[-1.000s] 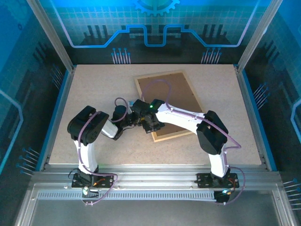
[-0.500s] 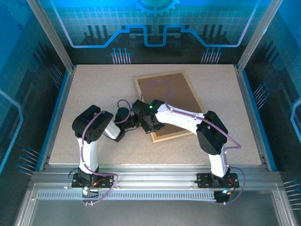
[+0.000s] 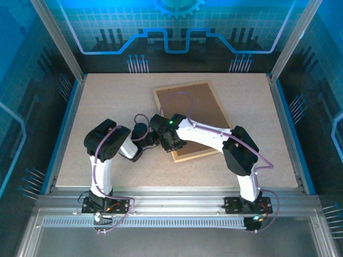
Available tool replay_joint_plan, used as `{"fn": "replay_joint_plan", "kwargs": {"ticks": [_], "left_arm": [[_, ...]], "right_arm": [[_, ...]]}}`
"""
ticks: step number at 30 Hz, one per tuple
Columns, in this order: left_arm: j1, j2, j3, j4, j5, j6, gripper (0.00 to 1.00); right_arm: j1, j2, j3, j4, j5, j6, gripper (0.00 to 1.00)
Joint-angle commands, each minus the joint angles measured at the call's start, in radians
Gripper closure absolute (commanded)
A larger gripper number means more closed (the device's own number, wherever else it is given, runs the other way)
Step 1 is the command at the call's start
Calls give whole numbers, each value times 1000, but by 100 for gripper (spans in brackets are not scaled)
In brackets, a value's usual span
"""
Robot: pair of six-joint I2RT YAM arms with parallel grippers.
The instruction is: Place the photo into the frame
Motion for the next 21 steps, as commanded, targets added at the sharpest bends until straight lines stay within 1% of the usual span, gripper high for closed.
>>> {"fn": "replay_joint_plan", "kwargs": {"ticks": [1, 5, 8, 9, 12, 14, 18, 21], "left_arm": [[-5, 11, -7, 50, 18, -14, 61], [-5, 6, -11, 48, 18, -16, 66], [-6, -3, -11, 45, 18, -19, 69], [-5, -7, -11, 42, 20, -20, 70], [-6, -29, -7, 32, 20, -23, 71], [-5, -50, -3, 19, 20, -24, 72], [-7, -103, 9, -31, 24, -14, 73], [-7, -140, 21, -80, 23, 1, 73]], "right_arm": [[14, -12, 50, 4, -6, -10, 71], [13, -46, 50, 4, 15, -24, 61], [17, -83, 39, 2, 43, -65, 56], [22, -90, 33, -4, 58, -79, 51], [51, -100, 16, -36, 145, -128, 33], [85, -99, 10, -59, 217, -154, 25], [171, -91, -6, -69, 361, -215, 17], [221, -59, 21, -108, 443, -229, 14]]}}
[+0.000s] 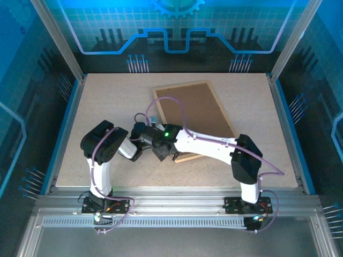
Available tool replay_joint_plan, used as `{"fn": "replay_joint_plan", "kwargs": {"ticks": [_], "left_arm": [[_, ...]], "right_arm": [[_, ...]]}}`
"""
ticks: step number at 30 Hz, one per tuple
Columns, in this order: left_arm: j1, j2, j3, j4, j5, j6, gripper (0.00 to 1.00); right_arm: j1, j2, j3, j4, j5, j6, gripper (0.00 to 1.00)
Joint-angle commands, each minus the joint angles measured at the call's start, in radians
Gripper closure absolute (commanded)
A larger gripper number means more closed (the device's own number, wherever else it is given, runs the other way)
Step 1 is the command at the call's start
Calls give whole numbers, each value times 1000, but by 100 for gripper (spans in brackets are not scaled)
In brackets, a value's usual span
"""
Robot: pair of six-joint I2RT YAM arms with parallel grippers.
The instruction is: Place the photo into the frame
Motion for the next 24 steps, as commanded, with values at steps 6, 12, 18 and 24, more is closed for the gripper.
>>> {"fn": "replay_joint_plan", "kwargs": {"ticks": [6, 12, 18, 24], "left_arm": [[-4, -110, 33, -46, 11, -31, 73], [-4, -134, 33, -63, 7, -34, 73], [-5, -140, 43, -74, 9, -41, 74], [-4, -152, 43, -70, 4, -51, 74]], "right_arm": [[75, 112, 40, -106, 233, -8, 12], [93, 205, 80, -187, 322, 36, 13], [101, 243, 82, -278, 416, 145, 20], [126, 269, 80, -330, 503, 167, 33]]}}
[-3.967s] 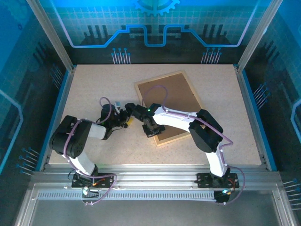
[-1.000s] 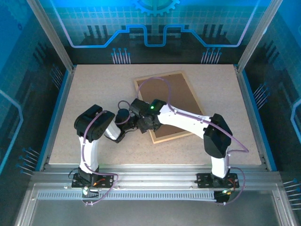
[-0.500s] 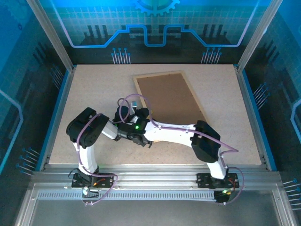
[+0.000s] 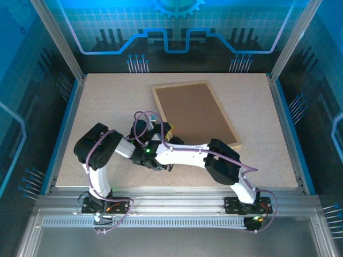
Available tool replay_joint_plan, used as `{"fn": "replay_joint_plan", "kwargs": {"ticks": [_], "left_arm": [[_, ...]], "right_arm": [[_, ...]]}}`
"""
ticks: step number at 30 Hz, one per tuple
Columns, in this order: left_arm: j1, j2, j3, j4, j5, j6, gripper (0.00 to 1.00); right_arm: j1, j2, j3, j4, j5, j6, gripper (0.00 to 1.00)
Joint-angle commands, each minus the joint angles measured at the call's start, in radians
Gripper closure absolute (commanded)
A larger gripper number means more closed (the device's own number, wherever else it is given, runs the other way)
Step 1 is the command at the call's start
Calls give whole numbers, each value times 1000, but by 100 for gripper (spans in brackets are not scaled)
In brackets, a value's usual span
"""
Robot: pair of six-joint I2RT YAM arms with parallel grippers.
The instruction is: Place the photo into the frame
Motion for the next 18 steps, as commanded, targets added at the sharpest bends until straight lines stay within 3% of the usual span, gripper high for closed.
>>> {"fn": "replay_joint_plan", "kwargs": {"ticks": [1, 10, 18], "left_arm": [[-1, -66, 35, 32, 1, -62, 74], [-5, -91, 43, 27, 3, -78, 75], [-9, -115, 46, 24, 6, -88, 75]], "right_arm": [[27, 51, 9, -98, 99, 42, 35], [53, 122, 26, -180, 189, 100, 42], [42, 139, 10, -179, 204, 106, 42]]}}
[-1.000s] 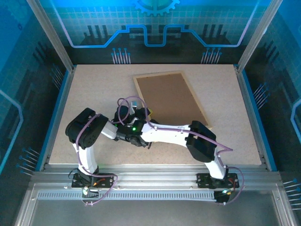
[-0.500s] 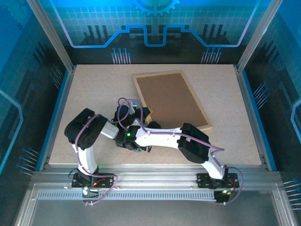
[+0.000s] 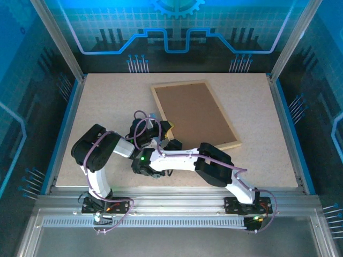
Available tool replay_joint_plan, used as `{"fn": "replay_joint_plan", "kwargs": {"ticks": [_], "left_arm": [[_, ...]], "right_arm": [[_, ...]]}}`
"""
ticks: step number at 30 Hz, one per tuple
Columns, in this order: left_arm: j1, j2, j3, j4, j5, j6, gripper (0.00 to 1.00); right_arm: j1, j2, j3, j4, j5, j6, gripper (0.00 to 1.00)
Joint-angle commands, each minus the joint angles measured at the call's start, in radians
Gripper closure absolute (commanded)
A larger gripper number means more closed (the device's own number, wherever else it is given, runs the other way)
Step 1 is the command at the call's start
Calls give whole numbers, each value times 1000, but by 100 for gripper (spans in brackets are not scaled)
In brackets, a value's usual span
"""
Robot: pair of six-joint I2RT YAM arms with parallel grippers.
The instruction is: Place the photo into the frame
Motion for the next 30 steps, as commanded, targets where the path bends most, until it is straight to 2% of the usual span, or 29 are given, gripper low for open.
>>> {"fn": "replay_joint_plan", "kwargs": {"ticks": [1, 10, 13, 15, 21, 22, 23, 25, 28, 29, 30], "left_arm": [[-10, -78, 43, 55, 7, -78, 75], [-15, -89, 56, 44, 8, -84, 75], [-19, -89, 65, 45, 7, -88, 74], [-21, -89, 69, 44, 8, -89, 74], [-20, -82, 84, 44, 6, -90, 67], [-20, -78, 87, 46, 5, -92, 64], [-21, -77, 88, 49, 5, -94, 58], [-18, -72, 91, 56, 4, -95, 54], [-19, -65, 95, 62, 7, -100, 40], [-18, -66, 95, 60, 7, -100, 26], [-17, -66, 94, 58, 8, -99, 2]], "right_arm": [[-2, 44, -17, -55, 31, -7, 43], [-3, 23, -5, -83, 86, -19, 70], [-3, 22, -1, -95, 96, -27, 75], [0, 27, 5, -121, 119, -16, 78], [5, 29, 17, -180, 160, 2, 97], [6, 29, 19, -191, 164, 11, 100], [5, 29, 20, -203, 167, 20, 100], [5, 26, 23, -214, 166, 25, 100], [5, 23, 23, -230, 167, 36, 100], [6, 21, 22, -236, 168, 43, 100], [6, 20, 22, -236, 168, 42, 100]]}}
